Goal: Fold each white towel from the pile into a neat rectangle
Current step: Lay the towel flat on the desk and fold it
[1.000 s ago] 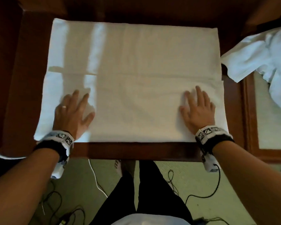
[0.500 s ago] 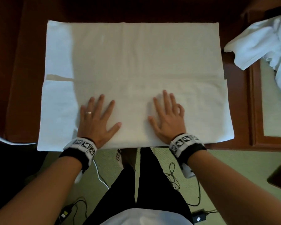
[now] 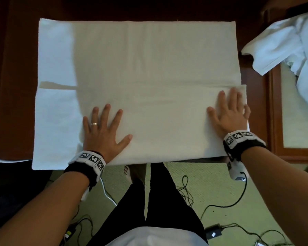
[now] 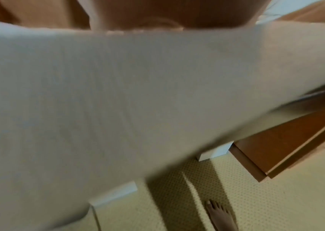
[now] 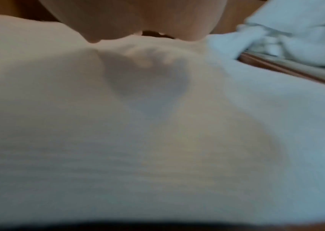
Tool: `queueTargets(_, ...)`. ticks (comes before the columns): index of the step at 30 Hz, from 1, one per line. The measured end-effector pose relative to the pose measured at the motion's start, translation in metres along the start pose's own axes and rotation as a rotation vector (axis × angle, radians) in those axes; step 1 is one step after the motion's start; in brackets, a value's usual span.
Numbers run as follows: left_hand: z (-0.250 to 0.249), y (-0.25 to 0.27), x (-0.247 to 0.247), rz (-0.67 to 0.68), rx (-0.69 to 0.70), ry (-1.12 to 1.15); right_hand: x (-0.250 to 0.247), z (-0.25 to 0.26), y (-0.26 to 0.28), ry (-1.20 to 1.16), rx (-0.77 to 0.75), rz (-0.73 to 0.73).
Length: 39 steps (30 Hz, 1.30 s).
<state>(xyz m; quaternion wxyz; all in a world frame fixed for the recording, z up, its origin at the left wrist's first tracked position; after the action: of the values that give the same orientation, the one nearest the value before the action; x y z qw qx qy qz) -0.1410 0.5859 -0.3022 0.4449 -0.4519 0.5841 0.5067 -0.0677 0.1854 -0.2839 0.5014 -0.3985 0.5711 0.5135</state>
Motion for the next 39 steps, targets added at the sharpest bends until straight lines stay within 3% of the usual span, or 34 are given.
queueTargets(2, -0.007, -0.006, -0.005, 0.005, 0.09, -0.016, -0.001, 0.035, 0.013, -0.009, -0.167, -0.038)
queueTargets(4, -0.008, -0.014, -0.01, 0.03, 0.226, -0.06, 0.009, 0.064, 0.031, -0.015, -0.318, 0.029)
queueTargets(6, 0.013, -0.022, -0.012, 0.075, 0.257, -0.095, 0.017, 0.075, 0.04, -0.029, -0.314, 0.1)
queueTargets(11, 0.118, -0.024, -0.023, 0.16, -0.047, -0.111, 0.01, 0.072, 0.03, -0.016, -0.32, 0.149)
queueTargets(17, 0.12, -0.016, -0.042, 0.234, -0.351, -0.059, -0.008, 0.083, 0.028, 0.006, -0.259, 0.316)
queueTargets(21, 0.122, -0.01, -0.059, 0.244, -0.339, -0.152, -0.019, 0.083, 0.045, -0.036, -0.202, 0.4)
queueTargets(24, 0.121, -0.021, -0.076, 0.214, -0.271, -0.164, -0.037, 0.088, 0.042, -0.047, -0.186, 0.332)
queueTargets(30, 0.1, -0.072, -0.106, 0.221, -0.25, 0.17, -0.071, 0.096, -0.005, -0.157, -0.068, 0.217)
queueTargets(39, 0.075, -0.204, -0.131, 0.048, -0.128, 0.1, -0.08, 0.102, -0.141, -0.207, -0.122, 0.107)
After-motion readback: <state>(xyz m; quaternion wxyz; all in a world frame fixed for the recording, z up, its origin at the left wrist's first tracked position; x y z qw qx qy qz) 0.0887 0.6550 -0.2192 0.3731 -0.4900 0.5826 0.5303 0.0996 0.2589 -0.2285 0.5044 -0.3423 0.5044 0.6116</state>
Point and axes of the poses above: each hand's wrist, its own y-axis away from the middle knuckle, its own x-axis out of the palm, z = x × y, the point moved 3 cm from there along -y, towards the middle knuckle, and after that the axes turned 9 degrees about -z, right-handed, at the moved point
